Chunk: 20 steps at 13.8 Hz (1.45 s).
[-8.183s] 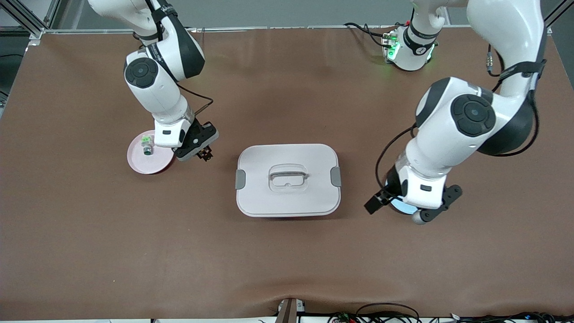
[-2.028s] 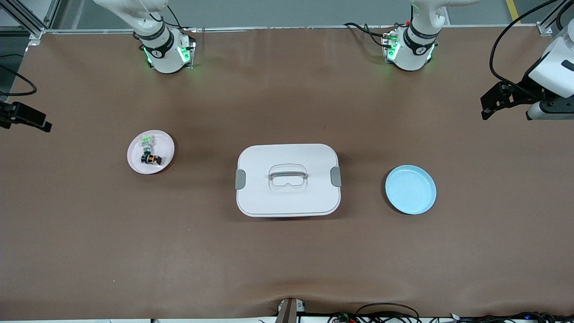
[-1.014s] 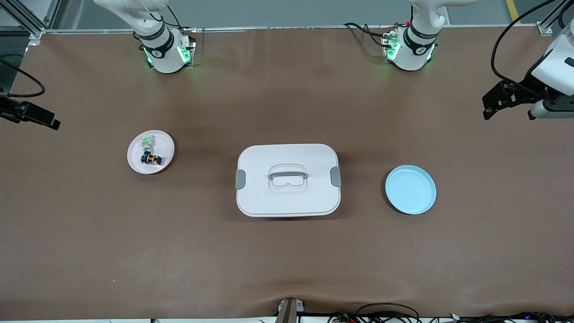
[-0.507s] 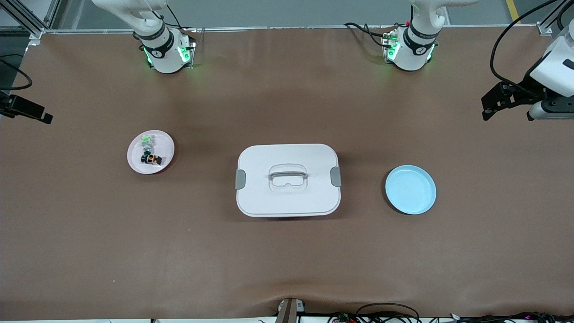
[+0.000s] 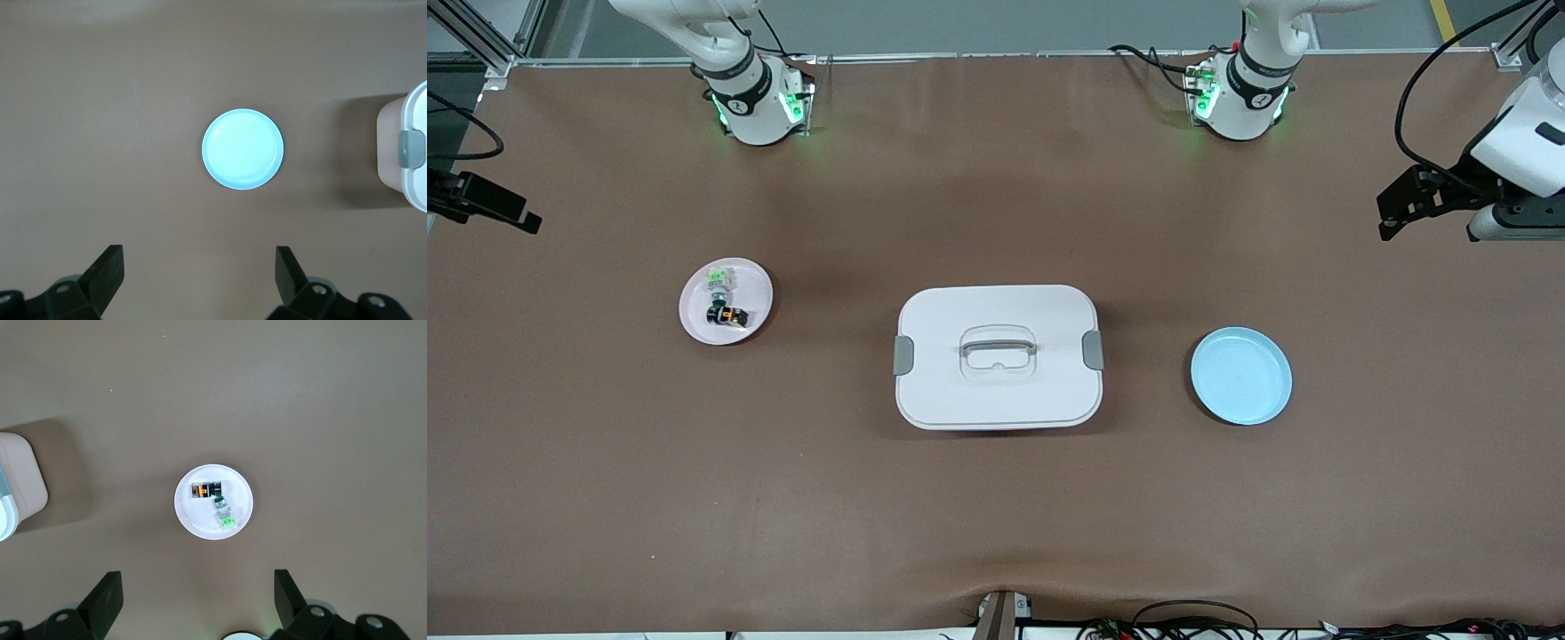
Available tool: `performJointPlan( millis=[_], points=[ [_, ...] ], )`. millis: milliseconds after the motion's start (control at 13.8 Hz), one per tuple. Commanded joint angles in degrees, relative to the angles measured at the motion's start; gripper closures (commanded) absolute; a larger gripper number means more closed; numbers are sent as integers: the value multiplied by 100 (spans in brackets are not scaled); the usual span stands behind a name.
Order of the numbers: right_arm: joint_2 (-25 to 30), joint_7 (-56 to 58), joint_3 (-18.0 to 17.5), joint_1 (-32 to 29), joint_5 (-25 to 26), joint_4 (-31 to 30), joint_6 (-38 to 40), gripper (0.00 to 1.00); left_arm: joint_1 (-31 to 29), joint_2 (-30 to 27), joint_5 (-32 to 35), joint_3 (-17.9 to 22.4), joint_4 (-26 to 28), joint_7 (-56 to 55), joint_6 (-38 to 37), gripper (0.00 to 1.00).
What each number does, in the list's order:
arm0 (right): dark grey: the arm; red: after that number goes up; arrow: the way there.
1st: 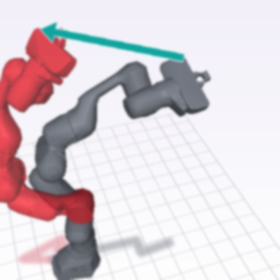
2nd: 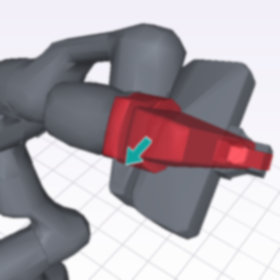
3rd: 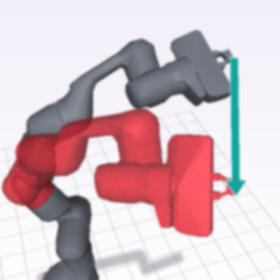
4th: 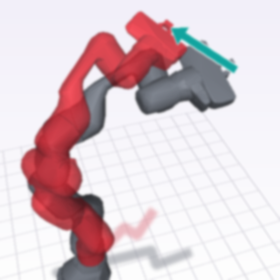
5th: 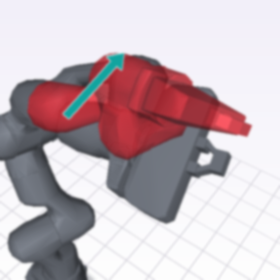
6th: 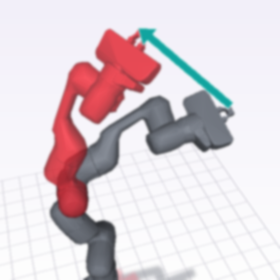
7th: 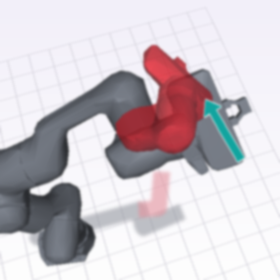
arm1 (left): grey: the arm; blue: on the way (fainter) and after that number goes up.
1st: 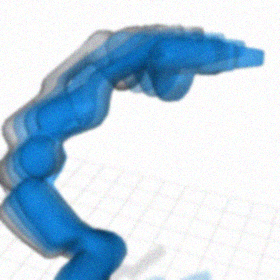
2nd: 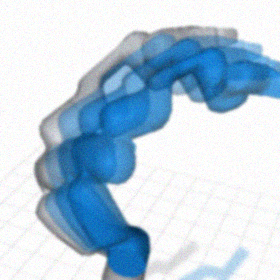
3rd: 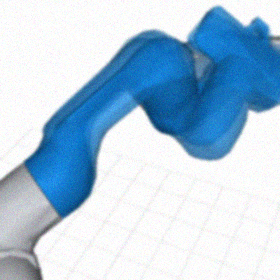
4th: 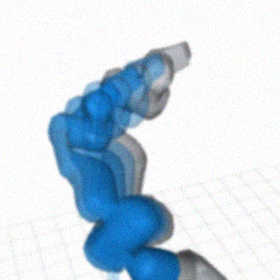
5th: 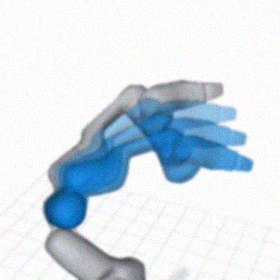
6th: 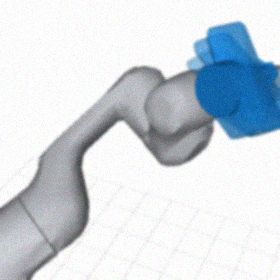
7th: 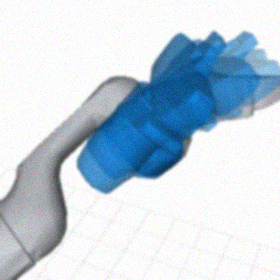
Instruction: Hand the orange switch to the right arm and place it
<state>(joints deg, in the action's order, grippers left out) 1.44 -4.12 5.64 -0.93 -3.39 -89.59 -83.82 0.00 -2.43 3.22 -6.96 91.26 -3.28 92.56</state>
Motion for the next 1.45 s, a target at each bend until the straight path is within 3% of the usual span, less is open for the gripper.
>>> performJointPlan(
  millis=[0,362,869,1159,1376],
  points=[
    [198,34,-45,31,31,-190,-108,0,8,32,-76,1,-161,90,8,0],
    [137,279,-142,-13,40,144,-38,0,-9,32,-76,1,-276,99,-71,0],
    [137,342,-133,49,57,162,-38,0,17,41,-208,1,-363,3,-360,0],
    [128,359,-142,311,680,153,-108,0,44,32,-216,-68,-364,-751,-475,0],
    [128,351,-116,304,664,162,-134,0,35,41,-216,-122,-355,-814,-475,0]
  ],
)
